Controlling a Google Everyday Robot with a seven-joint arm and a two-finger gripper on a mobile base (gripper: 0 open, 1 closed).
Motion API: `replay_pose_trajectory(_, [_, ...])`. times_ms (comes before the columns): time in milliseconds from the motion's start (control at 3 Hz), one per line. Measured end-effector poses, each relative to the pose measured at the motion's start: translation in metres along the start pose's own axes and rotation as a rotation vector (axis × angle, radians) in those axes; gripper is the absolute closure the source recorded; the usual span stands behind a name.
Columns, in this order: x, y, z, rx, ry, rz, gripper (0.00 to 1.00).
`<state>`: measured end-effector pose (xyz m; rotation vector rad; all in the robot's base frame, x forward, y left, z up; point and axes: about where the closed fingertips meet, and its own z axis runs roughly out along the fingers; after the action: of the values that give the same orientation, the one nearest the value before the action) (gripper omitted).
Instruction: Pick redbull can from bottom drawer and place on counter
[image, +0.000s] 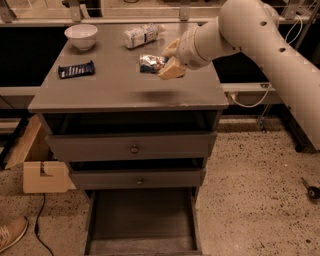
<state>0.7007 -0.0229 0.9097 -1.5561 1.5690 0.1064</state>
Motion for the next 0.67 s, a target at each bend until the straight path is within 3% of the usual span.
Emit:
replay_pose_trajectory(333, [0.001,-0.011,0.035,-0.018,-0.012,0.044,1.00])
replay_pose_trajectory(667, [0.008,-0.022,0.065,-0.029,-0.002,0.102,0.83])
